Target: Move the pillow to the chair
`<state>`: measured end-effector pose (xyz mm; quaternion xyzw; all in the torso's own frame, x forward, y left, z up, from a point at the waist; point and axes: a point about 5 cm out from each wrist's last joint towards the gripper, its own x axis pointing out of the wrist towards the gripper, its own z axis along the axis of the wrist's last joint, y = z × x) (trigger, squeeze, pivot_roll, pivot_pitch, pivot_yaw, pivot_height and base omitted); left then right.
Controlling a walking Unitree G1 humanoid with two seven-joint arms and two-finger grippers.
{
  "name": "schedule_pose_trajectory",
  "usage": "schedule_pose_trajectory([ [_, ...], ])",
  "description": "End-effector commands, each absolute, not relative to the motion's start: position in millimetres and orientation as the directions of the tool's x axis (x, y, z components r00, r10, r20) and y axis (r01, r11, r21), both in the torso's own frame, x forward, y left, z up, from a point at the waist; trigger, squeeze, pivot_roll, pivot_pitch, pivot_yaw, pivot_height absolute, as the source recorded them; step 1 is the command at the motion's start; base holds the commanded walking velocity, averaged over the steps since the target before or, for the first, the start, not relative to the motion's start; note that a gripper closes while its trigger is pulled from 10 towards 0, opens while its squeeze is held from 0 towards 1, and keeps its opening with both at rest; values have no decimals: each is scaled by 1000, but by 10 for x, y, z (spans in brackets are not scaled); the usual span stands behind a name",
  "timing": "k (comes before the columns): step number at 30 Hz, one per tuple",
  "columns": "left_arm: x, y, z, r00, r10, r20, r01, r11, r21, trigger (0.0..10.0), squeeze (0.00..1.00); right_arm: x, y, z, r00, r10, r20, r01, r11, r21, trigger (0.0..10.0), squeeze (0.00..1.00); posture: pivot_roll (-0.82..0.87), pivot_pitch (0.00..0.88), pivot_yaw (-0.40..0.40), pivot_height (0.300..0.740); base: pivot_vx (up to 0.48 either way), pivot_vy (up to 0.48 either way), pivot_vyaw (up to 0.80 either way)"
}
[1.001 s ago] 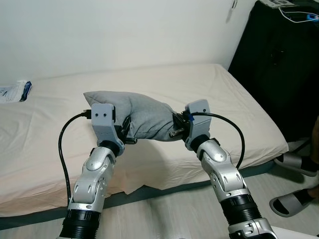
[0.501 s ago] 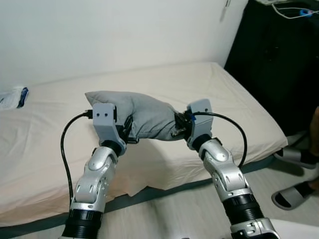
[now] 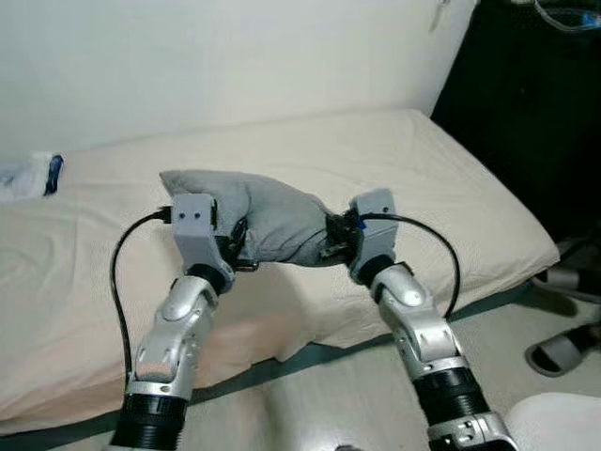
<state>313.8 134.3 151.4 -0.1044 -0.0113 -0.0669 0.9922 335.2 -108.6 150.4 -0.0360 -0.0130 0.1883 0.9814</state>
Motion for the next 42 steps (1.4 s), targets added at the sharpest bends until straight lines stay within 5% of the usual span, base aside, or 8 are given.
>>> schedule_pose_trajectory([
  [1, 3132, 1477, 1623, 994, -63, 92, 81, 977, -199, 10000, 0, 3355, -1219, 1510, 947, 319, 23, -317, 945, -79, 10000, 0, 0, 85, 5, 740, 0, -480, 0],
  [9, 3142, 1484, 1640, 995, -47, 88, 64, 976, -206, 10000, 0, 3360, -1217, 1515, 948, 318, 25, -316, 946, -78, 10000, 0, 0, 88, 5, 740, 0, -466, 0],
  [29, 3138, 1479, 1574, 996, -56, 75, 65, 989, -130, 10000, 0, 3372, -1249, 1475, 955, 296, -7, -295, 953, -69, 10000, 0, 1, 89, 5, 740, 0, 0, 0],
  [42, 3058, 1526, 1348, 1000, -6, -20, 5, 997, -74, 10000, 0, 3403, -1352, 1381, 973, 218, -75, -224, 970, -92, 10000, 0, 9, 59, -1, 740, 0, 0, -800],
])
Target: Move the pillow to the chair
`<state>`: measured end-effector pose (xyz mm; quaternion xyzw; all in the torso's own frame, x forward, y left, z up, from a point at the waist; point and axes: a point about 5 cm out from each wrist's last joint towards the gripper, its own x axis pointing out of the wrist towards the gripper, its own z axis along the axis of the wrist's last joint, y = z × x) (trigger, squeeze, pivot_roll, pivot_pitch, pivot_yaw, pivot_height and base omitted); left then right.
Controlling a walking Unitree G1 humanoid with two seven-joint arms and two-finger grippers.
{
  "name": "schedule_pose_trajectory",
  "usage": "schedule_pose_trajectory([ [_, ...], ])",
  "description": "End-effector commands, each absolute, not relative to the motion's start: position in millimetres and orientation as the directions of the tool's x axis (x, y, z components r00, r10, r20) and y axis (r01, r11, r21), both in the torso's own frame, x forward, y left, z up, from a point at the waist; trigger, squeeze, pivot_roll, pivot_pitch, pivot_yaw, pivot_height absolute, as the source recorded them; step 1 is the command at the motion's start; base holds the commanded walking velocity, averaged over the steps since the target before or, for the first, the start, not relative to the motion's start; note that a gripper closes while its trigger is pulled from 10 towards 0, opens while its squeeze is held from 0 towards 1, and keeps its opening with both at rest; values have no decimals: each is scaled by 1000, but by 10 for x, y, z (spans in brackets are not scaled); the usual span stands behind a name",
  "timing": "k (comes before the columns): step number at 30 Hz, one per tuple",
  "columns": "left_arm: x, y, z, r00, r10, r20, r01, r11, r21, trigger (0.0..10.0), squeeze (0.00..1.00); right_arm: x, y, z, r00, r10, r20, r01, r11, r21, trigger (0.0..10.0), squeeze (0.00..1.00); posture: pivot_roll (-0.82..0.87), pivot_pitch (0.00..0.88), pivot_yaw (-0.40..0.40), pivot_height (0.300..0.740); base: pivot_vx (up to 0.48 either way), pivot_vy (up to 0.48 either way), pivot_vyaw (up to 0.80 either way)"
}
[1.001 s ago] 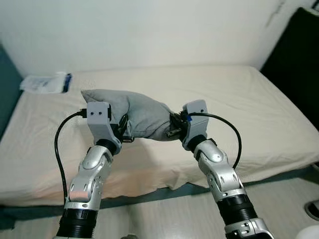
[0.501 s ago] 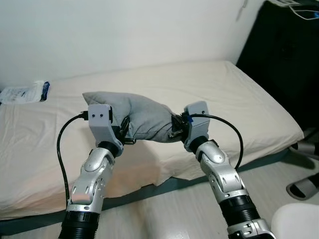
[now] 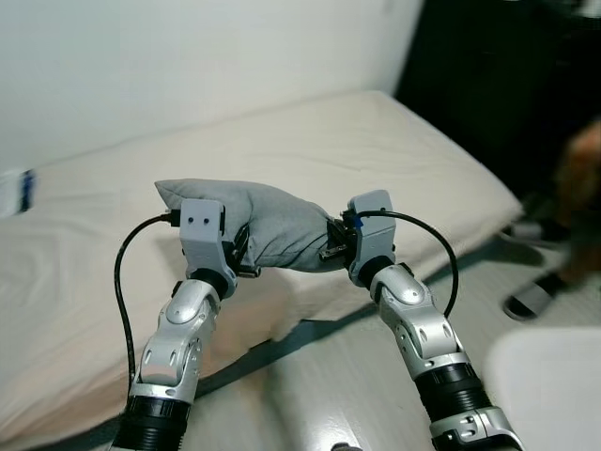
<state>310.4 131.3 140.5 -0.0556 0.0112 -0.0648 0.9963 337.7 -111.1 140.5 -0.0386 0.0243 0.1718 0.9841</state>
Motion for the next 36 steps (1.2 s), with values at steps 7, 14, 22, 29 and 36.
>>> schedule_pose_trajectory([
  [7, 3045, 1491, 1337, 1000, -25, -17, 23, 997, -70, 10000, 0, 3427, -1377, 1340, 975, 195, -103, -206, 972, -116, 10000, 0, 15, 43, 2, 740, 0, 0, -800],
  [14, 3061, 1431, 1331, 999, -49, -20, 49, 999, -21, 10000, 0, 3438, -1392, 1335, 981, 160, -111, -172, 979, -107, 10000, 0, 15, 56, 5, 740, 0, 0, -800],
  [22, 3028, 1447, 1239, 997, -47, -67, 49, 998, 36, 10000, 0, 3432, -1405, 1325, 984, 139, -114, -150, 983, -103, 10000, 0, 16, 70, 8, 740, 0, 0, -800],
  [29, 3014, 1451, 1212, 994, -66, -85, 70, 996, 50, 10000, 0, 3415, -1418, 1308, 985, 118, -124, -132, 986, -104, 10000, 0, 20, 93, 19, 740, 0, 0, -800],
  [36, 3018, 1413, 1220, 991, -96, -89, 100, 994, 35, 10000, 0, 3414, -1451, 1338, 990, 86, -113, -98, 990, -100, 10000, 0, 20, 107, 36, 740, 0, 0, -800],
])
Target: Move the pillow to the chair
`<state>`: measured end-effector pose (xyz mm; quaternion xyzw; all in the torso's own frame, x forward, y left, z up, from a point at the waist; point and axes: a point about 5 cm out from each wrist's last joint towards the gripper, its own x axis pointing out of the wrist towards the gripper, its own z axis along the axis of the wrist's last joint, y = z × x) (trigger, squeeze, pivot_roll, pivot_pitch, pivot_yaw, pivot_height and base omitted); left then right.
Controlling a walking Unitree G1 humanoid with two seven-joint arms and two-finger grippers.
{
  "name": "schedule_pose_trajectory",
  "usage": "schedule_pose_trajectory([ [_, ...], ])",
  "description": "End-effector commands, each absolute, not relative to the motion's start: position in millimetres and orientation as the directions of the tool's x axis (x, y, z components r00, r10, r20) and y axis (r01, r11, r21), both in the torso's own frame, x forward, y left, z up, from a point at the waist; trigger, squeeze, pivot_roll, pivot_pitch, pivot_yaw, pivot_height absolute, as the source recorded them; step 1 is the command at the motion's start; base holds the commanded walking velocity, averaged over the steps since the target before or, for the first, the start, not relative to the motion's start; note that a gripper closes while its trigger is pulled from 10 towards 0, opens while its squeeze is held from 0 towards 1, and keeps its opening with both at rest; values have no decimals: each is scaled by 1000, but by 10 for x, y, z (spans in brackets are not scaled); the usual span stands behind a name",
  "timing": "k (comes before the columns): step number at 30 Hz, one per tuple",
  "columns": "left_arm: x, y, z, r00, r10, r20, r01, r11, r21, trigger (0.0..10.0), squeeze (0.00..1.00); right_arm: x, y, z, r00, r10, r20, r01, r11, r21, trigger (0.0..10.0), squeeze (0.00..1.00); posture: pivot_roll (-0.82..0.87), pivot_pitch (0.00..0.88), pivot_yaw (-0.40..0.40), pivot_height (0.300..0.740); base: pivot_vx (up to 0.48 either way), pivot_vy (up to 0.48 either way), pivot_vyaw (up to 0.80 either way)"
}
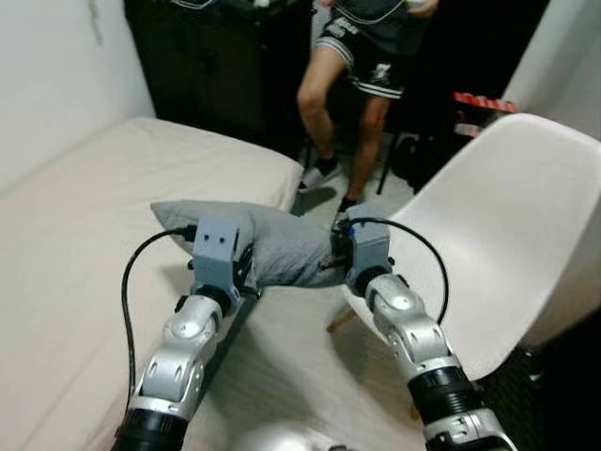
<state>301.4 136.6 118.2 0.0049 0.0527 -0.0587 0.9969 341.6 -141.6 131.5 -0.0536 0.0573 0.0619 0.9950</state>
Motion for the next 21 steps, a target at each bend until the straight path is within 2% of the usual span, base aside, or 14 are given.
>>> schedule_pose_trajectory([
  [1, 3018, 1413, 1220, 991, -96, -89, 100, 994, 35, 10000, 0, 3414, -1451, 1338, 990, 86, -113, -98, 990, -100, 10000, 0, 20, 107, 36, 740, 0, 0, -800],
  [6, 3022, 1401, 1241, 991, -106, -79, 111, 992, 54, 10000, 0, 3399, -1443, 1319, 989, 90, -117, -102, 989, -102, 10000, 0, 28, 106, 37, 740, 0, 0, -800],
  [12, 3042, 1420, 1284, 988, -142, -68, 146, 988, 59, 10000, 0, 3406, -1405, 1340, 992, 70, -100, -80, 993, -92, 10000, 0, 34, 105, 95, 740, 0, 0, -800],
  [21, 3093, 1428, 1309, 989, -130, -68, 134, 990, 49, 10000, 0, 3416, -1402, 1358, 994, 61, -95, -70, 993, -92, 10000, 0, 35, 103, 91, 740, 0, 0, -800],
])
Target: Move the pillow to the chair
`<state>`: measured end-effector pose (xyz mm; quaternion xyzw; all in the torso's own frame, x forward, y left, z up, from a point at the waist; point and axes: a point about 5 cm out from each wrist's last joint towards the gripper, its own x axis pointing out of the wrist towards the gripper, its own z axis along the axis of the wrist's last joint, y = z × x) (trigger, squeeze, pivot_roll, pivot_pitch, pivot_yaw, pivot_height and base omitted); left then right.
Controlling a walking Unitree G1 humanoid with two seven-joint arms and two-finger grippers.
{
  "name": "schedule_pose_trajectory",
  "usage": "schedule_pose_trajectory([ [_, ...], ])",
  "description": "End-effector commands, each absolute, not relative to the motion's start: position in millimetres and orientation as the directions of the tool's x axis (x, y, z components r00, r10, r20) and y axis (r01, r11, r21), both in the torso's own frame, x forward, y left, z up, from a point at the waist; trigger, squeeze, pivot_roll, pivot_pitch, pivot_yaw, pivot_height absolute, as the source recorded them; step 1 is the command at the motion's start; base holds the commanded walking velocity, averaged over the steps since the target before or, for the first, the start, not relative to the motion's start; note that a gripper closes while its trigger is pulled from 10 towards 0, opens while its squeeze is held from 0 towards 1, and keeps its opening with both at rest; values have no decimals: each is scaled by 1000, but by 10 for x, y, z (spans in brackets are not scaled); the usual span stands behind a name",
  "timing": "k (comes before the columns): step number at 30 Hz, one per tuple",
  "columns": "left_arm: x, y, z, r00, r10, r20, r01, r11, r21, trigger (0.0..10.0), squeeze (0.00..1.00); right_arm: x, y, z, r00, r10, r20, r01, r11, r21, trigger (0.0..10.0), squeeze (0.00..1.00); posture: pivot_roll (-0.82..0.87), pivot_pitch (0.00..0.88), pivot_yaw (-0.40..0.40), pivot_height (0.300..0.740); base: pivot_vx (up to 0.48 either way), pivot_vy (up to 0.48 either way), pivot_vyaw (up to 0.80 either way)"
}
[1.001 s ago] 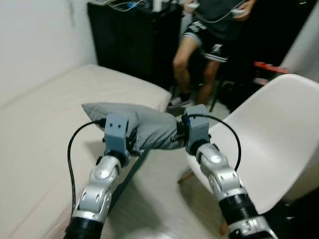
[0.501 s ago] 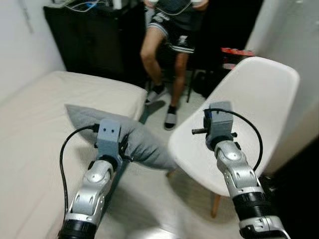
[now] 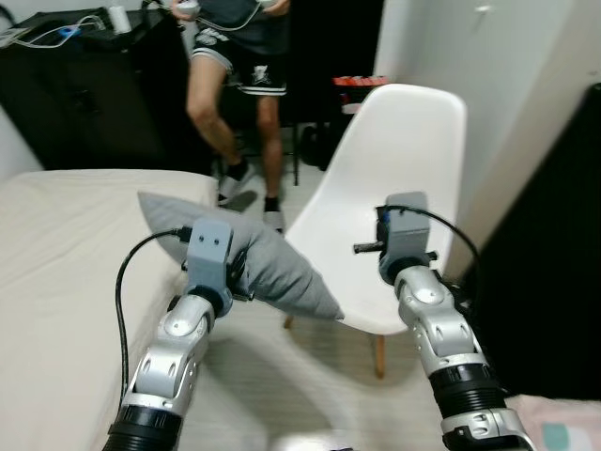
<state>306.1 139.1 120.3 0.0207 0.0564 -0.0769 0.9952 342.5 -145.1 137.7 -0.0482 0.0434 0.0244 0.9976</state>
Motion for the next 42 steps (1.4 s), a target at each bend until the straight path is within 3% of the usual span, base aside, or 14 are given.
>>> schedule_pose_trajectory([
  [1, 3091, 1420, 1302, 988, -135, -70, 138, 989, 45, 10000, 0, 3414, -1395, 1367, 994, 65, -90, -73, 993, -92, 10000, 0, 29, 96, 77, 740, 0, 0, -800],
  [12, 3113, 1426, 1293, 993, -94, -65, 97, 994, 41, 10000, 0, 3471, -1467, 1418, 997, 50, -66, -55, 995, -82, 10000, 0, 42, 49, 77, 740, 0, 0, -800],
  [21, 3112, 1394, 1271, 993, -95, -70, 98, 994, 42, 10000, 0, 3484, -1443, 1354, 992, 75, -97, -87, 988, -128, 10000, 0, 35, 55, 77, 740, 0, 0, -800],
  [42, 3127, 1402, 1236, 992, -97, -75, 103, 991, 80, 10000, 0, 3571, -1562, 1433, 997, -3, -83, -6, 995, -102, 10000, 0, 34, 67, 72, 740, 0, 0, -800],
])
